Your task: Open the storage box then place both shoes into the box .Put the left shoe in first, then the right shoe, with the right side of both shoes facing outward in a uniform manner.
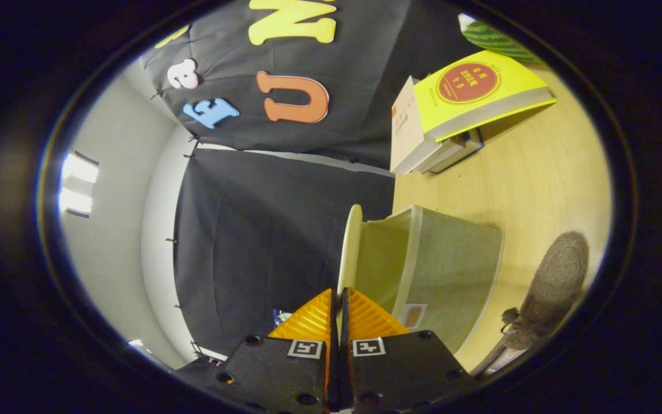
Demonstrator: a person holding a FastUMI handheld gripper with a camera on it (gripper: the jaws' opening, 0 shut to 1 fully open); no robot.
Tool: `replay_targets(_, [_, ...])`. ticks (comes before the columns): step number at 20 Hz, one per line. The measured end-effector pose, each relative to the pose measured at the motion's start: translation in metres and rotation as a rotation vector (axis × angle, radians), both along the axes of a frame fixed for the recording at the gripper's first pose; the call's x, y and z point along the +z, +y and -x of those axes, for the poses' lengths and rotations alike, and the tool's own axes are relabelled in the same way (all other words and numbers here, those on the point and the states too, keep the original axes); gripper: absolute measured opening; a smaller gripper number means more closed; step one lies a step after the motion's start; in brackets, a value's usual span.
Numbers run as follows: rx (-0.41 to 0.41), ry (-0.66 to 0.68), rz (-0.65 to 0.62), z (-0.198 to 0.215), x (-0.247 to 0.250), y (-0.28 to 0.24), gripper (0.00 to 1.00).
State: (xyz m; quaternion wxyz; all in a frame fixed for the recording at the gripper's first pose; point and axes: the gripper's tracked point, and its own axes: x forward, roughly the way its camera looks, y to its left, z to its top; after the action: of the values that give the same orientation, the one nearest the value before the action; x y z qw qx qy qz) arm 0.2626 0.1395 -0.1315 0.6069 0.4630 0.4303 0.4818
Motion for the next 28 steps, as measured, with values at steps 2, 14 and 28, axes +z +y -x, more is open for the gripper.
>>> replay_targets(2, [0.003,-0.014,-0.013,0.007,0.022,0.011,0.05])
replay_targets(14, [-0.038,-0.123,0.016,0.019,0.111,0.156,0.06])
replay_targets(28, [-0.039,-0.222,0.066,0.040,0.130,0.218,0.99])
